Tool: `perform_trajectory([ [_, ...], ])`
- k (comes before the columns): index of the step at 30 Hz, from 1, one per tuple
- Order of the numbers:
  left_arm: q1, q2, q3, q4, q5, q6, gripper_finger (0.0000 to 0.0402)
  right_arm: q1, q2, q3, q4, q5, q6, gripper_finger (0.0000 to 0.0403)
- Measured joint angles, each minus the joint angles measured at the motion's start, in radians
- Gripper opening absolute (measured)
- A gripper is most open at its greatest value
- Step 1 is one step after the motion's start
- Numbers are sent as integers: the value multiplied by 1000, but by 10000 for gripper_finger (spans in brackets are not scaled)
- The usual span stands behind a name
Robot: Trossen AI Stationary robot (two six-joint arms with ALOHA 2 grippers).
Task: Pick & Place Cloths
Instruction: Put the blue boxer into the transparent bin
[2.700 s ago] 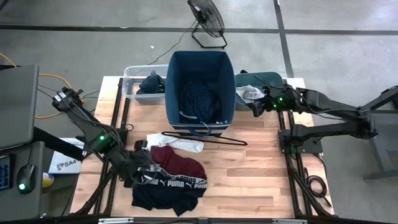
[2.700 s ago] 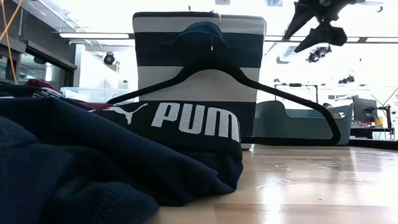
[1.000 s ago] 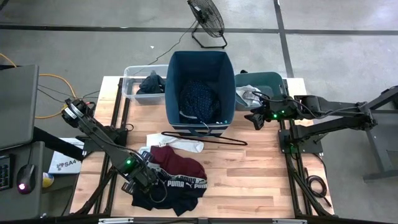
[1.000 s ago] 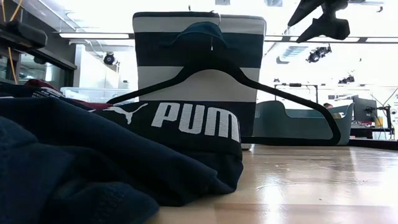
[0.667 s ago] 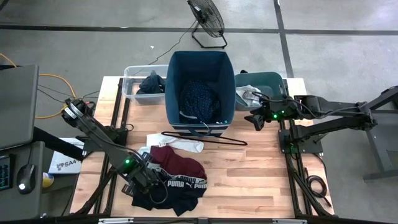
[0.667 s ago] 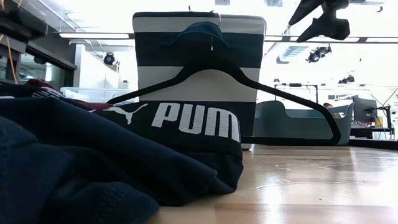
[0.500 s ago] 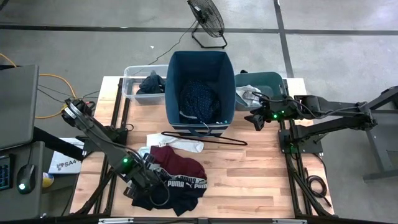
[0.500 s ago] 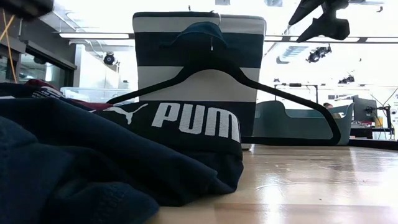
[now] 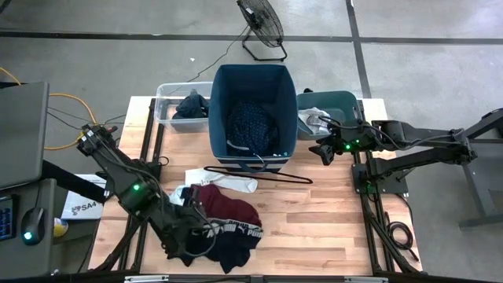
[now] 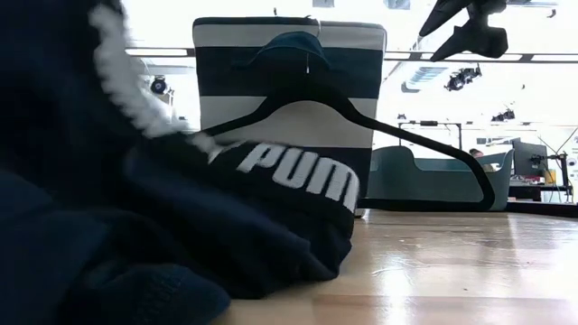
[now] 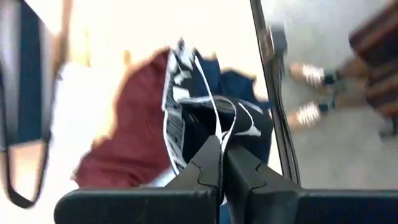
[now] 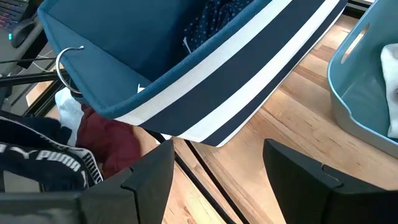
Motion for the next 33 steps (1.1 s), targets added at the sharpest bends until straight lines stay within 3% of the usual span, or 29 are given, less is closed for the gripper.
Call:
perform_trajectory([
  [16, 0, 0, 387, 9, -549, 27, 0, 0, 0, 0, 0, 5, -1, 237],
  [28, 0, -1, 729, 183, -881, 508, 0, 0, 0, 0, 0, 5, -1, 237],
  [33, 3, -48, 716, 403, -1041, 798, 0, 0, 0, 0, 3, 4, 0, 237],
])
